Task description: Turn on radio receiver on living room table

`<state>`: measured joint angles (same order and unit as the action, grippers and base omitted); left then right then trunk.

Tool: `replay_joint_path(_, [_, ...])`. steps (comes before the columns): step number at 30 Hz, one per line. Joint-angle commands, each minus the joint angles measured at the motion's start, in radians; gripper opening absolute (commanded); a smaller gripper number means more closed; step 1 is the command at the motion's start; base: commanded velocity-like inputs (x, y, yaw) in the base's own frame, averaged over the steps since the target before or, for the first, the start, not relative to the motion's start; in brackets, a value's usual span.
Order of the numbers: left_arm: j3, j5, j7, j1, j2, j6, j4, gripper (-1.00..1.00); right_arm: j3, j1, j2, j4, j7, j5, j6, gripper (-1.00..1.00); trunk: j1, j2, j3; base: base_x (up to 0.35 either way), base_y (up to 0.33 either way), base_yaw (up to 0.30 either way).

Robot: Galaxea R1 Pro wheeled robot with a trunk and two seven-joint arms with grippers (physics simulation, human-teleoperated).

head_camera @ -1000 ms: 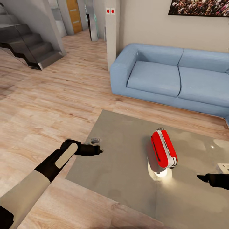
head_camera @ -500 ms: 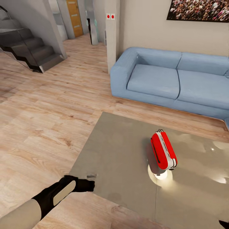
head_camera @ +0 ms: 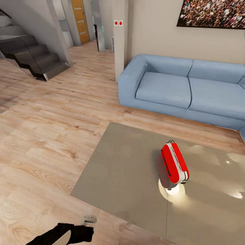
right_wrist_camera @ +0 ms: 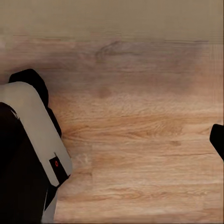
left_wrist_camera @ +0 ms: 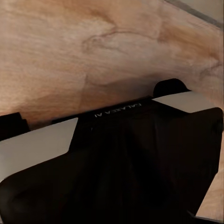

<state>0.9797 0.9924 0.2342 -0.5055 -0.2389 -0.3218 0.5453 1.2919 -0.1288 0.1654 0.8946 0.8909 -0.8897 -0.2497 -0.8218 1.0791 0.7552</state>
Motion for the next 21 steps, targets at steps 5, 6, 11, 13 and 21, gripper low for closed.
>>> replay_joint_path(5, [0.002, 0.000, 0.002, 0.041, 0.009, 0.035, -0.029, -1.00, 0.072, 0.004, -0.004, -0.160, -0.033, -0.109, 0.114, 1.00, 0.000, 0.000, -0.008, 0.000, 0.000, 0.000])
replay_joint_path(6, [0.002, 0.001, 0.002, 0.045, 0.014, 0.038, -0.037, -1.00, 0.078, 0.005, -0.006, -0.183, -0.045, -0.123, 0.125, 1.00, 0.000, 0.000, -0.010, 0.000, 0.000, 0.000])
replay_joint_path(11, [0.002, -0.004, 0.003, 0.065, 0.091, 0.059, -0.178, -1.00, 0.101, 0.011, -0.012, -0.407, -0.206, -0.203, 0.201, 1.00, 0.000, 0.000, -0.017, 0.000, 0.000, 0.000])
replay_joint_path(13, [0.001, -0.008, 0.003, 0.068, 0.133, 0.083, -0.260, -1.00, 0.103, 0.011, -0.012, -0.507, -0.288, -0.225, 0.230, 1.00, 0.000, 0.000, -0.021, 0.000, 0.000, 0.000])
replay_joint_path(21, [0.001, -0.014, 0.004, 0.097, 0.244, 0.198, -0.495, -1.00, 0.097, 0.012, -0.019, -0.809, -0.674, -0.365, 0.321, 1.00, 0.000, 0.000, -0.033, 0.000, 0.000, 0.000])
